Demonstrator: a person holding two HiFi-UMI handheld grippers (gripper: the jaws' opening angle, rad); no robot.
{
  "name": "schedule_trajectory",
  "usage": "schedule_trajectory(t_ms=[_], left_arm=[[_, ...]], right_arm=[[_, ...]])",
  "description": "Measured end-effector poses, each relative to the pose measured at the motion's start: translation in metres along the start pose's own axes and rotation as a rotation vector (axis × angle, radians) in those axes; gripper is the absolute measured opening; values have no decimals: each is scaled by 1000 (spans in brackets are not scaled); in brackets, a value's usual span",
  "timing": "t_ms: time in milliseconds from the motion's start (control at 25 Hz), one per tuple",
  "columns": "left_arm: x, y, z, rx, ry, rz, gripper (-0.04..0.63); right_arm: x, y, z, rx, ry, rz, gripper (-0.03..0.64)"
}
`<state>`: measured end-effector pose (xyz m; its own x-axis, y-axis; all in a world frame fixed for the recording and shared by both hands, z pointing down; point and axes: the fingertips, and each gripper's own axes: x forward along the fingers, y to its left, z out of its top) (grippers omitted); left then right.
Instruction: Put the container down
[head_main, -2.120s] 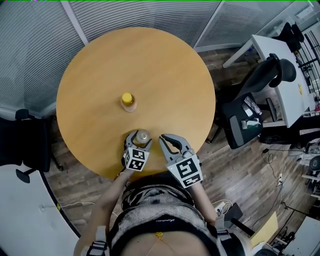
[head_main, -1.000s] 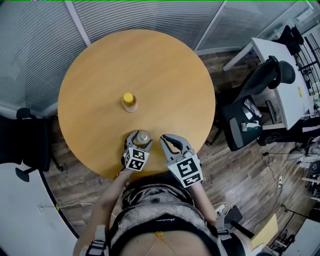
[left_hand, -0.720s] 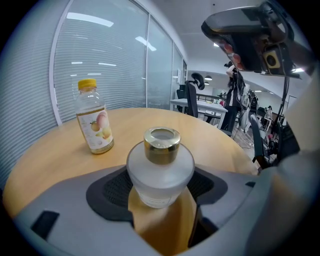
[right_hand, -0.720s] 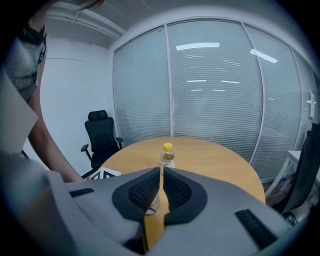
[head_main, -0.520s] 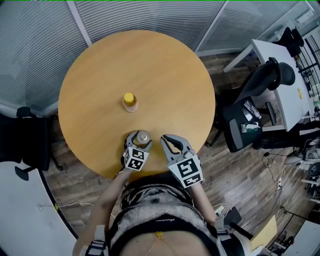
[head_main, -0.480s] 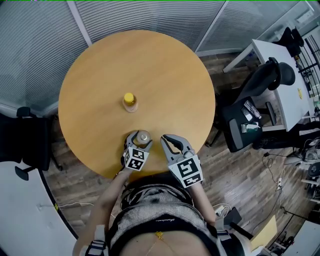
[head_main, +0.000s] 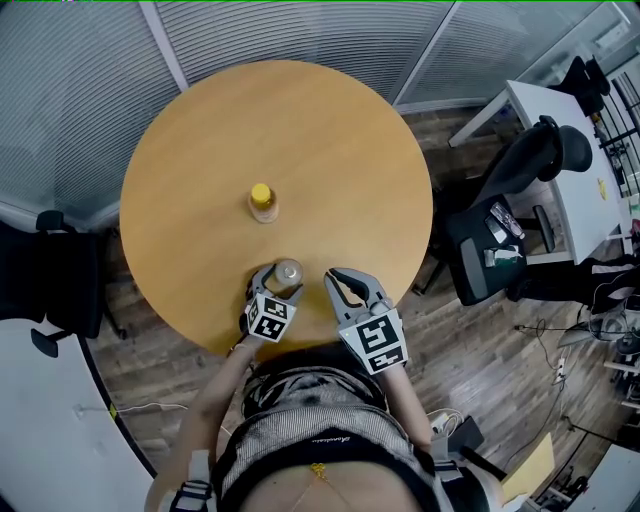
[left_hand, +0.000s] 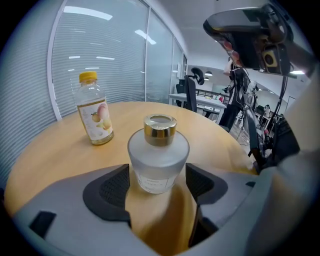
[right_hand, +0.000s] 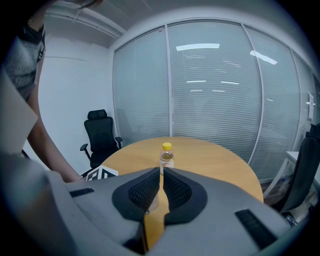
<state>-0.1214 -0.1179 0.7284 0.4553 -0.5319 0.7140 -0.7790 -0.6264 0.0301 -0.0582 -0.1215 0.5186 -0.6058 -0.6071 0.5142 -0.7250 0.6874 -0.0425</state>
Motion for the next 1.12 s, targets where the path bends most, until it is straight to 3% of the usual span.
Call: schedule_trajectory(t_ms=[360,1120], left_arm=[[-10,0,0,2,-3,5,339],[-40,-4,-12,-67,7,16,337]], right_arm=[[0,4,-2,-9,-1,6,34],[-5,7,-15,-18,5,18,34]])
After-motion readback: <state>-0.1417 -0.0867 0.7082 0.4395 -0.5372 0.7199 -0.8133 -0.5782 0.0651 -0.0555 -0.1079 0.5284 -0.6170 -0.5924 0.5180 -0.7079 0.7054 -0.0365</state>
